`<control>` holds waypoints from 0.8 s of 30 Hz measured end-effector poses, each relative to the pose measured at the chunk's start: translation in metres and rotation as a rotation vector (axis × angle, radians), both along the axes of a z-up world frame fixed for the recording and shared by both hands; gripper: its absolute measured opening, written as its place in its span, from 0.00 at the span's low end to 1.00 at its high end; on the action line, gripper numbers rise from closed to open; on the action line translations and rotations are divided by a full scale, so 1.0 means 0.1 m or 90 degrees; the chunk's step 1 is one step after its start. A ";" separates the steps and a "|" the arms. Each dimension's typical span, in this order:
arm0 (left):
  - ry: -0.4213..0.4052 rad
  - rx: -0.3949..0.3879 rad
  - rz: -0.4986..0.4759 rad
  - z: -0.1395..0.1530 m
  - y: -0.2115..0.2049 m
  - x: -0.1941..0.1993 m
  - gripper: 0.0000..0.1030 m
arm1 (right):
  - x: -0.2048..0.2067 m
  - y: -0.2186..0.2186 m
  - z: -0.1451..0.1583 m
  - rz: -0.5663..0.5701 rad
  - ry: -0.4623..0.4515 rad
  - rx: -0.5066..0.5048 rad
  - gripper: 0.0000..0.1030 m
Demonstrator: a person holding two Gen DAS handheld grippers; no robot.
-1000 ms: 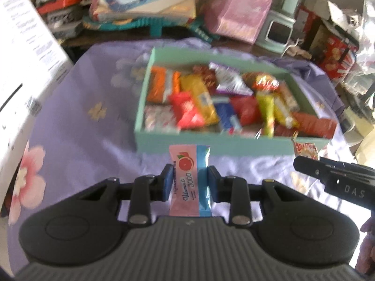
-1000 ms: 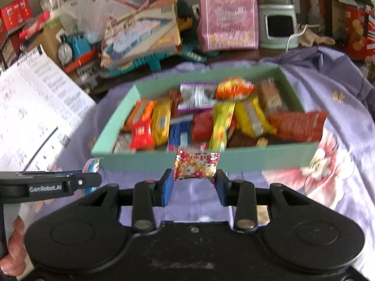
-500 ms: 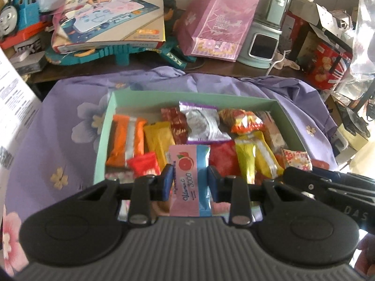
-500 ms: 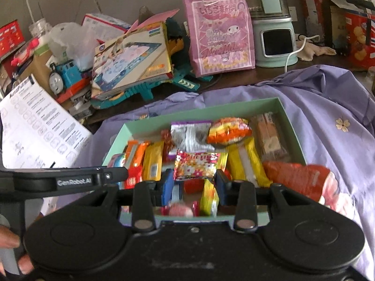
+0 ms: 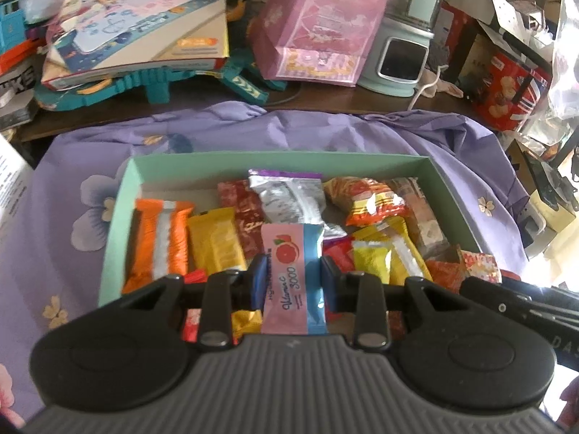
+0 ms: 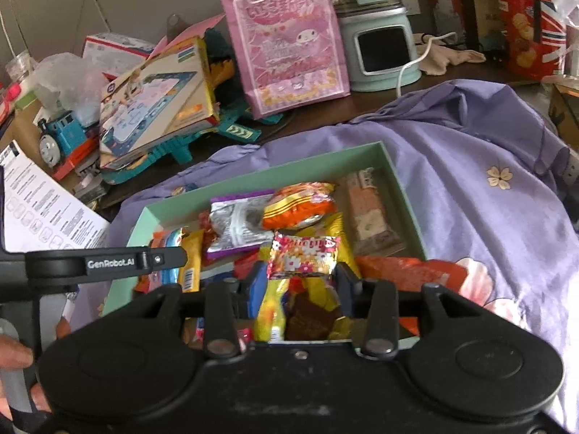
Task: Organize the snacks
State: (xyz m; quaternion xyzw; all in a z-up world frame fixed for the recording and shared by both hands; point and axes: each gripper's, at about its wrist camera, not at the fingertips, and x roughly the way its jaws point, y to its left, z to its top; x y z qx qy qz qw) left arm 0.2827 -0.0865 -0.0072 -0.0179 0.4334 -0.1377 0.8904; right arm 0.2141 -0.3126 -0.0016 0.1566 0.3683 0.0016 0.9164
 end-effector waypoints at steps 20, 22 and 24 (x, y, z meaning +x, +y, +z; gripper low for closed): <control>0.012 0.042 0.041 -0.01 -0.03 -0.22 1.00 | -0.22 -0.02 0.01 -0.056 -0.001 0.019 1.00; 0.010 0.040 0.042 0.03 -0.02 -0.28 1.00 | -0.26 0.02 0.04 -0.051 0.000 0.014 1.00; 0.007 0.039 0.043 0.08 0.01 -0.37 1.00 | -0.31 0.07 0.08 -0.048 0.000 0.009 1.00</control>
